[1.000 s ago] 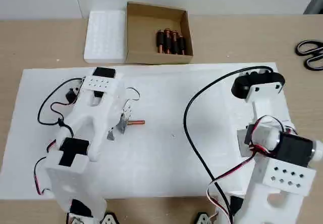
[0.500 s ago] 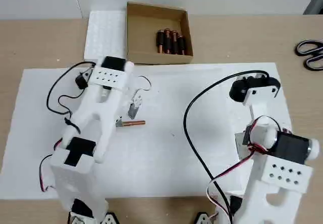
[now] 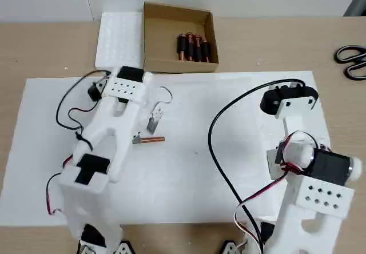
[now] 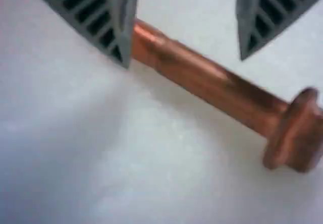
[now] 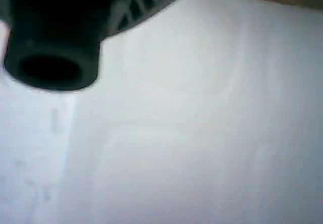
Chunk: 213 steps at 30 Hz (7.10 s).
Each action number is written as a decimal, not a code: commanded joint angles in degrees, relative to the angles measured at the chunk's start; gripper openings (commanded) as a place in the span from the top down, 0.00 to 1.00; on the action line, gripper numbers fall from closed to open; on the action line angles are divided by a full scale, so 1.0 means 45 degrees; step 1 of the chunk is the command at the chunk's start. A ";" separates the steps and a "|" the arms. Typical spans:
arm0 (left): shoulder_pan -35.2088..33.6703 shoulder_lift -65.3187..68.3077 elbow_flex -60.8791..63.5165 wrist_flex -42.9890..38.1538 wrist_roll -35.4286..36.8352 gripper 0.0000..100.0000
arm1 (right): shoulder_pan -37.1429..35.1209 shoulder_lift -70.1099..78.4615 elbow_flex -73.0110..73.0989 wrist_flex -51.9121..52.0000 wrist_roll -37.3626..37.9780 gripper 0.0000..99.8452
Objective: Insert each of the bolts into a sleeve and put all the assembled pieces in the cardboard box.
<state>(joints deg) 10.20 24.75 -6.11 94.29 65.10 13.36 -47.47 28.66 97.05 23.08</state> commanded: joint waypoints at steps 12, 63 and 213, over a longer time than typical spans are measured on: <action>-0.1055 0.1114 -0.0127 0.0879 -0.0059 0.86 | 0.0068 -0.0147 -0.0039 -0.0166 0.0098 1.00; -0.2364 -0.1153 0.0928 0.0918 -0.0703 0.86 | 0.0049 -0.0225 0.0567 -0.0264 0.0098 1.00; 0.1114 -2.4987 1.2317 -0.6916 -0.7365 0.99 | -0.9446 -1.1966 0.9045 -0.8918 -0.4962 1.00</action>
<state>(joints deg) 14.77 -87.16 49.19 65.63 29.93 -28.84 -98.64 67.25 60.66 1.19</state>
